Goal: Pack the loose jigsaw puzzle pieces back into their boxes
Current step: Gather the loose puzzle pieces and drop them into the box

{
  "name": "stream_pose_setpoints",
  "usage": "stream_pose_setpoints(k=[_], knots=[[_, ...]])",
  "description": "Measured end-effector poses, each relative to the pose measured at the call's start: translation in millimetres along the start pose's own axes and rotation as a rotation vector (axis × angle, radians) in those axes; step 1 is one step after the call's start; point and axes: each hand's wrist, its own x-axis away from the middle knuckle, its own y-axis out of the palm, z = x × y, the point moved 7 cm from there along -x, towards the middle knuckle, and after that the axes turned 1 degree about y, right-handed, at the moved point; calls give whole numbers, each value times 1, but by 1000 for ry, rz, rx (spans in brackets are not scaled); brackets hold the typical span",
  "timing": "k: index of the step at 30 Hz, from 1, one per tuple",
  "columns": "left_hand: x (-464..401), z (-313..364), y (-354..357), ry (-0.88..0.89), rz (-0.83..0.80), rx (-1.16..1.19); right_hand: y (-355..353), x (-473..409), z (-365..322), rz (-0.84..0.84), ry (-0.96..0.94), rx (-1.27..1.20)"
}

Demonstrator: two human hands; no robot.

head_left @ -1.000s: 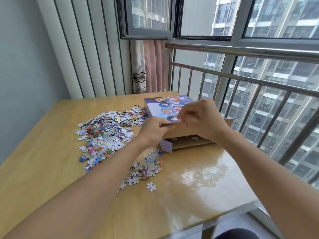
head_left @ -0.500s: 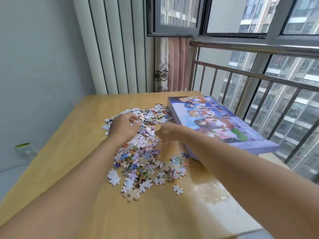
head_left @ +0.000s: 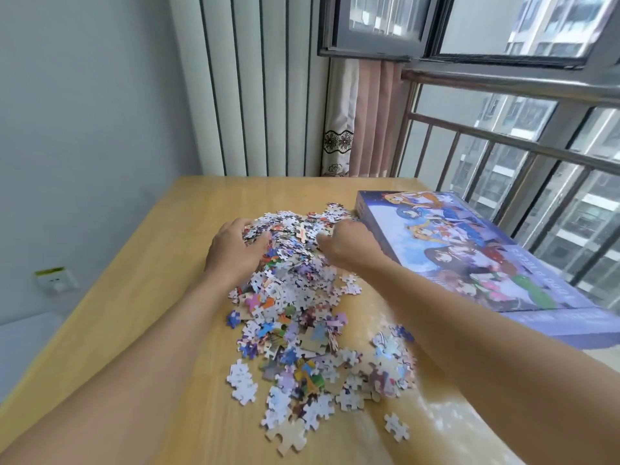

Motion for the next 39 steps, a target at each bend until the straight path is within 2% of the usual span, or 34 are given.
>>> stream_pose_setpoints(k=[2, 6, 9, 12, 17, 24, 29, 34, 39], knots=[[-11, -6, 2, -15, 1, -14, -1, -30, -4, -13, -24, -57], [-16, -31, 18, -140, -136, -72, 23, -69, 15, -173, 114, 82], [-17, -40, 28, -144, -213, -48, 39, -78, 20, -215, 174, 31], [-16, -37, 27, -87, -245, 31, 49, -78, 2, -240, 76, 48], [-3, -35, 12, -50, -247, 184, 50, -49, -37, -335, -104, -95], [33, -35, -9, 40, -206, 275, 54, -2, -68, -474, -167, -56], [54, -38, -13, -16, -202, 361, 51, 21, -70, -456, -165, -2], [66, -26, -14, 29, -170, 406, 51, 37, -66, -417, -171, 80], [68, -22, -21, 1, -154, 453, 39, 42, -65, -372, -180, 13]])
